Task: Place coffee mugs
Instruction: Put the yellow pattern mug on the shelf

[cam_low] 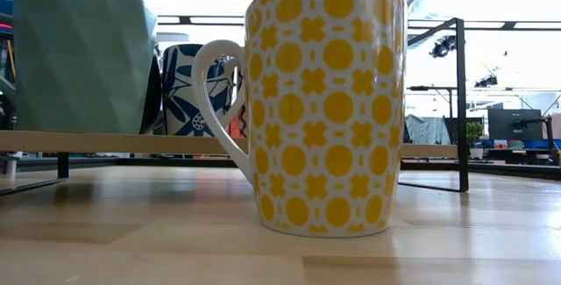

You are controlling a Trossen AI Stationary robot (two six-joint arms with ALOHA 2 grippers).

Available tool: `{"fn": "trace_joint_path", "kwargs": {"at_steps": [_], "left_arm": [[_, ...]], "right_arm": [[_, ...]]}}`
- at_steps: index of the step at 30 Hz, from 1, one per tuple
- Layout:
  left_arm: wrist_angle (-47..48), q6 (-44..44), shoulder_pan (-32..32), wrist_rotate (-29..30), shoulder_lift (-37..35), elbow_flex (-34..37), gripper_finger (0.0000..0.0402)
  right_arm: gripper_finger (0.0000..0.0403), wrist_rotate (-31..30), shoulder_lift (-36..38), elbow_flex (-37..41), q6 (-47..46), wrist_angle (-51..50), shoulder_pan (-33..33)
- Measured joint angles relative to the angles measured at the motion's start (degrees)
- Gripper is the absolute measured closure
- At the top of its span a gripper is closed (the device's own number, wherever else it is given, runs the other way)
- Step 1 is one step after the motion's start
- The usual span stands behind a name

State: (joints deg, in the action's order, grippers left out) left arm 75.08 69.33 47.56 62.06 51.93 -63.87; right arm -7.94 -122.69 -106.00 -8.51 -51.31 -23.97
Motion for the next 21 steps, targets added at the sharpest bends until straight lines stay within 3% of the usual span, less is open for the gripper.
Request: {"fn": "trace_joint_path", "kwargs": {"at_steps": [10,15,21], "left_arm": [[-15.9,-10.6,7.4,0.0,-20.9,15.4,0.0284],[-31.9,-26.1,9.6,-0.8,-30.5,23.4,0.0284],[-54.1,-50.7,9.9,-10.7,-35.0,31.4,0.0284]], "right_arm": [[0.0224,0.3,0.0,0.0,1.5,0.9,1.0],[0.0224,2.4,0.0,0.0,1.5,2.1,2.1],[0.0224,2.4,0.0,0.0,1.2,2.5,2.6]]}}
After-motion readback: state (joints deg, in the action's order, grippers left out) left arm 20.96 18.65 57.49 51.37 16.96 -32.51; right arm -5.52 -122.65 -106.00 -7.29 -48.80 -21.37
